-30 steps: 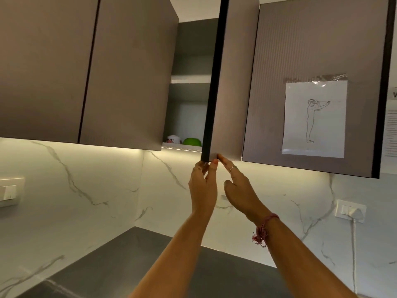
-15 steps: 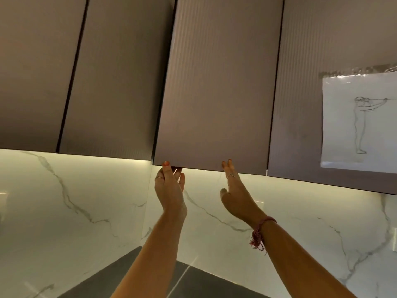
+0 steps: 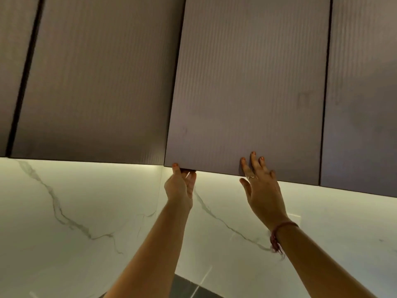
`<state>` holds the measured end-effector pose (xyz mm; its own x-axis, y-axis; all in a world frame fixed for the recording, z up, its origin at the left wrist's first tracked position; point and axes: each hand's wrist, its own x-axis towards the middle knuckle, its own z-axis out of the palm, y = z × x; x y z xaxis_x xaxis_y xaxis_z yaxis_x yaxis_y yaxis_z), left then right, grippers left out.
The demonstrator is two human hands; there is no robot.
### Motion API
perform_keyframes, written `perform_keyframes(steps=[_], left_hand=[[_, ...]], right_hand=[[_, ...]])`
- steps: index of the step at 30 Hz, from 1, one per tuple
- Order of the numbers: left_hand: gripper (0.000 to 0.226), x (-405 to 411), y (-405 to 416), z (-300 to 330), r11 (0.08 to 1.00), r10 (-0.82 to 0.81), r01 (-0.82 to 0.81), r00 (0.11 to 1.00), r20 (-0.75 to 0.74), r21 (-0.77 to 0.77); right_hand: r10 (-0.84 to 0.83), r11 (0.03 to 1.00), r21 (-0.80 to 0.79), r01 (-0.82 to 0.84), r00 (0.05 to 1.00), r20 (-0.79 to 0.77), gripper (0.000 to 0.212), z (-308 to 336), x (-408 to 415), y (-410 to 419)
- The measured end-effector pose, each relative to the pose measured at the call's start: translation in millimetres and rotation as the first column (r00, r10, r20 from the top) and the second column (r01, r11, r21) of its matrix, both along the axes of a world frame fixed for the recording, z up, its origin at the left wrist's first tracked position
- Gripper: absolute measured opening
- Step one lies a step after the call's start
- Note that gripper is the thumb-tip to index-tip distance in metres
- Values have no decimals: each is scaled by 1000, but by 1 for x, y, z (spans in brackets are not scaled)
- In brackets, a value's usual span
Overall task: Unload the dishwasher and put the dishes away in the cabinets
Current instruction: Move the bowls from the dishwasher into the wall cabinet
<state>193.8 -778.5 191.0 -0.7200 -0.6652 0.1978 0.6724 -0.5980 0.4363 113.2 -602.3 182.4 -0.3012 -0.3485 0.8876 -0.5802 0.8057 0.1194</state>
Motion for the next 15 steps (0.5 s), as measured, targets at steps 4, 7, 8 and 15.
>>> perform_keyframes(steps=[4, 7, 8, 15], left_hand=[[35, -34, -6, 7, 998, -42, 41, 999, 16, 53], [33, -63, -9, 10, 993, -88, 88, 996, -5, 80], [31, -73, -11, 11, 991, -94, 94, 996, -5, 90], [19, -110, -18, 13, 990, -118, 115, 993, 23, 77]], right_hand=[[-80, 996, 33, 84, 989, -121, 63, -2, -23, 0], [-105, 992, 48, 117, 974, -202, 67, -5, -44, 0], [-107, 991, 51, 121, 970, -217, 68, -5, -52, -1], [-135, 988, 36, 151, 948, -289, 63, -12, -76, -2]])
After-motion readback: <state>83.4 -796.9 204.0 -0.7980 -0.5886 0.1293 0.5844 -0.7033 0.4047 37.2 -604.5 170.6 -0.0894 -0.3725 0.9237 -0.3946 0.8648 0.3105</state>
